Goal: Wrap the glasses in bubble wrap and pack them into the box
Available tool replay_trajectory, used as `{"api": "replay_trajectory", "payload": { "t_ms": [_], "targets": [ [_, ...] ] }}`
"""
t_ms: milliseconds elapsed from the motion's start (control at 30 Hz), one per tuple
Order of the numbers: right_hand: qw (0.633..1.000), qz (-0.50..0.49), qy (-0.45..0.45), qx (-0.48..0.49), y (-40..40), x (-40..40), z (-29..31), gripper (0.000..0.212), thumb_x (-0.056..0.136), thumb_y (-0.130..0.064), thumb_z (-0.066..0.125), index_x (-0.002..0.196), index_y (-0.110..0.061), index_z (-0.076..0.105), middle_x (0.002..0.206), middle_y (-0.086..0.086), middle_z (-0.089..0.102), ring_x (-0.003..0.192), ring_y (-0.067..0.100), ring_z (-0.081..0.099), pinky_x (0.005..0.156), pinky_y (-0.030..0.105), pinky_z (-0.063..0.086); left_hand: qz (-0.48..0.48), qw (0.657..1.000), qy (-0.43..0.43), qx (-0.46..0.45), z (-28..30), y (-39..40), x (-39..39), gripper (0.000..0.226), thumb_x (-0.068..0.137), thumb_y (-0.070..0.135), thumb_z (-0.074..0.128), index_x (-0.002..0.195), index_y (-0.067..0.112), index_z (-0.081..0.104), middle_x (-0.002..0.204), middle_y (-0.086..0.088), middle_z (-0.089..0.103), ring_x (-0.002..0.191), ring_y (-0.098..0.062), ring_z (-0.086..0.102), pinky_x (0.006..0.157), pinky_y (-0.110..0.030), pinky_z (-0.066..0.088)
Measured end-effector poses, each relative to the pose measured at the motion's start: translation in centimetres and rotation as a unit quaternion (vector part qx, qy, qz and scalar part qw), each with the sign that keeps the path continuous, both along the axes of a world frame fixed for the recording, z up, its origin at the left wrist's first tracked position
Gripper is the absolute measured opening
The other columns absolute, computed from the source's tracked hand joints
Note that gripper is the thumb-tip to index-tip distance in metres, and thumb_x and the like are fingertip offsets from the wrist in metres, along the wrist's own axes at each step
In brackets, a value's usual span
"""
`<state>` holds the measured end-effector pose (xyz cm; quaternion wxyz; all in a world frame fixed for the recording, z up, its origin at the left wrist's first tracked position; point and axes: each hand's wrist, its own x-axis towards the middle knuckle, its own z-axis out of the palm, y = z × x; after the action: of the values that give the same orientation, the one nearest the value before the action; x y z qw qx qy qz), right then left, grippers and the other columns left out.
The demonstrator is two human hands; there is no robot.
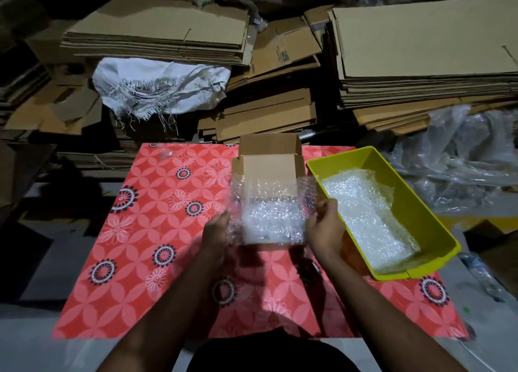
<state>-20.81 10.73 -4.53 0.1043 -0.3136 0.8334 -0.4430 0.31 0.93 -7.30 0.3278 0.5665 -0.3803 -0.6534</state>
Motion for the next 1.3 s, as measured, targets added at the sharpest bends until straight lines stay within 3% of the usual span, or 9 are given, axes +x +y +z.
{"api": "replay_trajectory", "payload": {
  "t_ms": [100, 267, 400, 533, 700, 933, 1067, 1200, 1300],
  "targets": [
    [0.996, 0.068, 0.059, 0.029, -0.3, -0.3, -0.4, 0.029, 0.084, 0.002, 0.054, 0.106, -0.018, 0.051, 0.092, 0.010, 0.065, 0.082, 0.032, 0.060, 0.071, 0.037, 0.044, 0.008, 0.997, -0.065, -0.042, -0.2, 0.0, 0.4, 0.008, 0.092, 0.019, 0.067, 0.093, 0.013, 0.061, 0.083, -0.007, 0.063, 0.074, -0.025, 0.060, 0.059, -0.033, 0.049],
    [0.988, 0.081, -0.055, 0.115, -0.8, -1.1, -0.7, 0.036, 0.092, -0.023, 0.067, 0.122, -0.010, 0.053, 0.101, 0.015, 0.072, 0.092, 0.033, 0.069, 0.079, 0.035, 0.050, -0.031, 0.993, -0.104, -0.055, -0.5, -0.7, 1.5, 0.010, 0.091, 0.011, 0.067, 0.099, 0.016, 0.066, 0.082, -0.001, 0.064, 0.063, -0.016, 0.055, 0.052, -0.022, 0.041],
    [0.978, 0.061, -0.122, 0.156, -1.4, -1.7, -1.0, 0.020, 0.083, -0.027, 0.078, 0.094, -0.011, 0.071, 0.086, 0.008, 0.074, 0.082, 0.027, 0.070, 0.070, 0.027, 0.048, -0.030, 0.993, -0.103, -0.055, -0.5, -0.6, 1.9, 0.011, 0.093, 0.018, 0.067, 0.089, 0.011, 0.059, 0.069, -0.003, 0.054, 0.054, -0.015, 0.046, 0.047, -0.021, 0.038],
    [0.981, 0.093, -0.149, 0.086, -1.3, -1.5, -0.3, 0.020, 0.090, -0.022, 0.068, 0.073, -0.016, 0.061, 0.066, 0.003, 0.066, 0.062, 0.025, 0.065, 0.064, 0.040, 0.055, -0.015, 0.993, -0.091, -0.076, 0.4, -0.8, 2.5, 0.018, 0.089, 0.018, 0.071, 0.084, 0.015, 0.054, 0.079, -0.011, 0.061, 0.062, -0.020, 0.057, 0.050, -0.026, 0.044],
    [0.986, 0.154, 0.057, 0.014, -1.6, 0.5, 2.4, 0.013, 0.080, -0.018, 0.074, 0.084, -0.017, 0.062, 0.068, -0.003, 0.059, 0.060, 0.016, 0.052, 0.061, 0.028, 0.035, -0.035, 0.983, -0.102, -0.148, 1.3, -0.4, 0.6, 0.031, 0.084, 0.013, 0.072, 0.070, 0.018, 0.044, 0.061, -0.001, 0.048, 0.057, -0.016, 0.046, 0.055, -0.035, 0.042],
    [0.952, 0.289, 0.090, 0.041, -2.8, 5.1, 3.2, 0.036, 0.084, -0.021, 0.070, 0.119, -0.018, 0.067, 0.104, 0.002, 0.073, 0.087, 0.021, 0.066, 0.086, 0.030, 0.050, -0.050, 0.994, 0.080, -0.048, 2.3, 1.2, -3.1, 0.012, 0.100, 0.002, 0.050, 0.109, 0.009, 0.053, 0.080, -0.009, 0.066, 0.065, -0.022, 0.067, 0.059, -0.035, 0.058],
    [0.945, 0.322, -0.032, 0.055, -1.9, 5.8, 2.6, 0.052, 0.087, -0.015, 0.063, 0.137, -0.023, 0.050, 0.112, -0.001, 0.074, 0.099, 0.014, 0.070, 0.083, 0.021, 0.049, -0.057, 0.972, 0.218, 0.070, 2.6, 1.4, -3.1, 0.062, 0.092, 0.042, 0.065, 0.133, 0.000, 0.046, 0.096, -0.028, 0.064, 0.077, -0.035, 0.066, 0.070, -0.042, 0.056],
    [0.931, 0.331, -0.152, 0.020, -0.6, 5.6, 2.6, 0.042, 0.087, 0.001, 0.054, 0.122, -0.021, 0.047, 0.094, -0.010, 0.074, 0.079, -0.001, 0.070, 0.068, 0.013, 0.050, -0.050, 0.985, 0.145, 0.074, 1.8, 1.4, -3.1, 0.079, 0.080, 0.022, 0.080, 0.138, -0.010, 0.036, 0.084, -0.029, 0.059, 0.065, -0.034, 0.064, 0.058, -0.042, 0.056],
    [0.983, 0.166, -0.044, -0.070, 0.1, 4.5, 1.6, 0.021, 0.086, -0.007, 0.059, 0.101, -0.021, 0.059, 0.084, -0.004, 0.074, 0.073, 0.012, 0.069, 0.067, 0.027, 0.051, -0.029, 0.989, 0.129, 0.071, 0.9, 0.8, -3.1, 0.082, 0.085, 0.006, 0.073, 0.147, -0.014, 0.023, 0.080, -0.024, 0.060, 0.067, -0.032, 0.066, 0.064, -0.041, 0.060]
  ]
}}
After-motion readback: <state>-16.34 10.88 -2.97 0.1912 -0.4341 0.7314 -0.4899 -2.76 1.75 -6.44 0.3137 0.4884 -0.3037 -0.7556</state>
